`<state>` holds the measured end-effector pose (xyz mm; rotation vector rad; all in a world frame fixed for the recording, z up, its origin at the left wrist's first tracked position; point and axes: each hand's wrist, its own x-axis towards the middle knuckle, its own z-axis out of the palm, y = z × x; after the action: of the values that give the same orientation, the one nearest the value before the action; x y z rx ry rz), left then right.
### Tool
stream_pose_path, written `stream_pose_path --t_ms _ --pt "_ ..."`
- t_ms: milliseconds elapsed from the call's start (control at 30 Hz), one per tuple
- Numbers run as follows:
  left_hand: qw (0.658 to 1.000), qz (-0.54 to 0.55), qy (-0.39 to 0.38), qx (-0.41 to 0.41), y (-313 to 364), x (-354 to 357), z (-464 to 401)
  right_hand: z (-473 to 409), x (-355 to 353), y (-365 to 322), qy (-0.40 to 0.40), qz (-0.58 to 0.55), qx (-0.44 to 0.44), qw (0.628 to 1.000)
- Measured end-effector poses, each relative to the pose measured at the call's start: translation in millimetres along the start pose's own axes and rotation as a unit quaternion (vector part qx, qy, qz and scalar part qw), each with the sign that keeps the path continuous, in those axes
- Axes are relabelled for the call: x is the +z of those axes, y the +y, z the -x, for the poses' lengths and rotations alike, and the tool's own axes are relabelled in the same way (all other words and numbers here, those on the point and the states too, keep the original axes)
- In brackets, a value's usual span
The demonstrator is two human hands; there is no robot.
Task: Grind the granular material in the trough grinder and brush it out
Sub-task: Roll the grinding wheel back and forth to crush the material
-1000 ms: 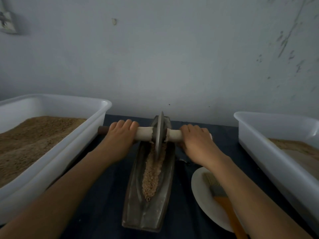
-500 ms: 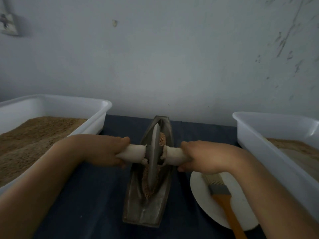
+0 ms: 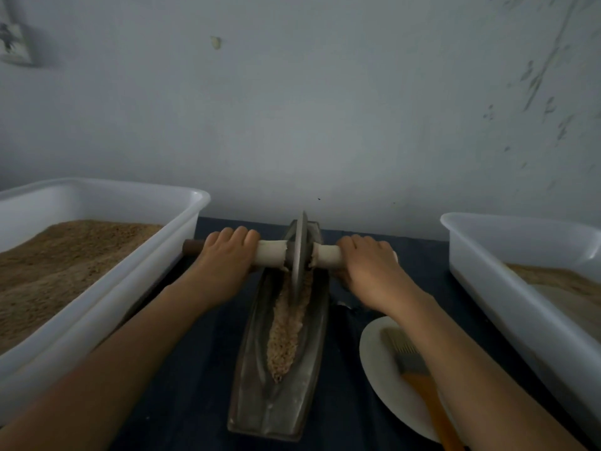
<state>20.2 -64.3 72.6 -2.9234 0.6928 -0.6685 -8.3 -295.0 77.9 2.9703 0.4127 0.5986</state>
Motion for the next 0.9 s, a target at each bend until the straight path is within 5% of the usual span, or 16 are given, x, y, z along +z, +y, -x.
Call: stream_pose_path --t_ms 167,567,767,900 --pt "0.999 0.012 -0.026 0.015 -1.9 -6.4 3.5 5.0 -6.1 -3.7 -0.033 -0.002 0.002 0.999" --pt "0.926 0.107 -0.359 0.049 -5.7 -66.5 28.7 33.5 -72.8 -24.0 -0.305 -0.091 -0.045 0.947" --pt "0.942 0.122 -0.308 0.049 -6.1 -54.3 23.3 23.8 -59.5 -19.3 -0.27 -0.083 -0.027 0.959" --pt "0.985 0.042 -0.162 0.033 -5.7 -28.2 10.6 10.7 -35.8 -8.9 -0.193 -0.062 -0.001 0.979"
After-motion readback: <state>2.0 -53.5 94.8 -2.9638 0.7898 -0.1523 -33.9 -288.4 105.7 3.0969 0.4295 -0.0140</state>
